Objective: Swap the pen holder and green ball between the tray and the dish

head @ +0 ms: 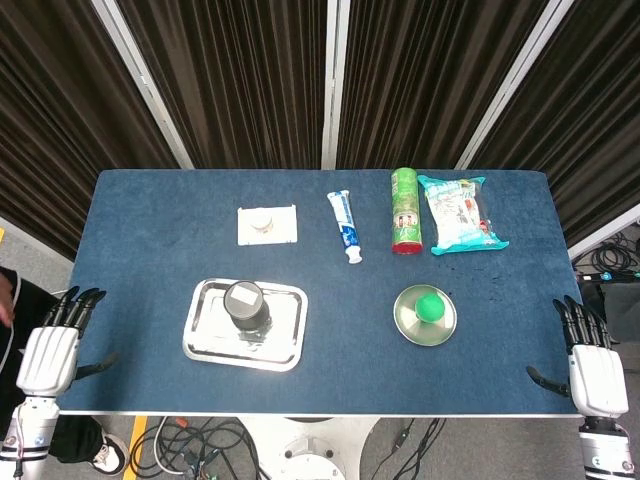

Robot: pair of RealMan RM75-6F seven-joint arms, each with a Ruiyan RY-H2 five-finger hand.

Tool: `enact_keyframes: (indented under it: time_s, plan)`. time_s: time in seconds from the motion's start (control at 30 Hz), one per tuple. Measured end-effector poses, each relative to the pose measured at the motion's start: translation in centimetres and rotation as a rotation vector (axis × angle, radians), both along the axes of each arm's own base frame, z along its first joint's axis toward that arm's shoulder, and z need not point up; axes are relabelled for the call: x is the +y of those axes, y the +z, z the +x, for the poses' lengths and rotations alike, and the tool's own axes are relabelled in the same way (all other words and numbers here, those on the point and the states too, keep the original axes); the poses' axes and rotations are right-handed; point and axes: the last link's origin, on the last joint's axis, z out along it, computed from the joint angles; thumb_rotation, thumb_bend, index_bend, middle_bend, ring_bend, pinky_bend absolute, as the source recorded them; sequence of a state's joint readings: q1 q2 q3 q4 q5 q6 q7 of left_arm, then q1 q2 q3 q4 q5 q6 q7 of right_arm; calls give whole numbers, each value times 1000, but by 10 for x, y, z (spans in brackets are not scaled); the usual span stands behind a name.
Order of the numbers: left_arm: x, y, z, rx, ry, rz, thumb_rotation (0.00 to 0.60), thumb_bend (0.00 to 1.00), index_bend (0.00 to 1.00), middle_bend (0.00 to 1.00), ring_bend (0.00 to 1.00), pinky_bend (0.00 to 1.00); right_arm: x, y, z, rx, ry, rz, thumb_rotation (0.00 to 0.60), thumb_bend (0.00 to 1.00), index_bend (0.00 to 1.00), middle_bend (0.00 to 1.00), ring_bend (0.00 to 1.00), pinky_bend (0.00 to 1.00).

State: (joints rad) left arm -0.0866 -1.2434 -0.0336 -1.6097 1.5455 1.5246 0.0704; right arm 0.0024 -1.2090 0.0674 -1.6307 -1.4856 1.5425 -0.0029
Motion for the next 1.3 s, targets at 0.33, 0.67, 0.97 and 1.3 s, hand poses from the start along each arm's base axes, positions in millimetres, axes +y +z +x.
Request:
enact_keyframes:
  time_s: [0.33,0.67,0.97,1.3]
  plan:
    - [1,0,5,-4,-21,0,600,1,135,110,44,204,2,7,-1,-2,-2,-19,600,12,0,0,0,0]
    - [23,-13,34,-60,-114,-109,600,3,118,110,44,204,-1,7,3,-7,-2,-21,600,14,0,0,0,0]
    - [68,-37,97,-70,-318,-242,600,2,110,102,44,203,-2,10,6,4,4,-17,600,12,0,0,0,0]
    - [98,-73,132,-72,-342,-421,600,2,84,43,0,199,-8,12,11,11,16,-11,600,12,0,0,0,0]
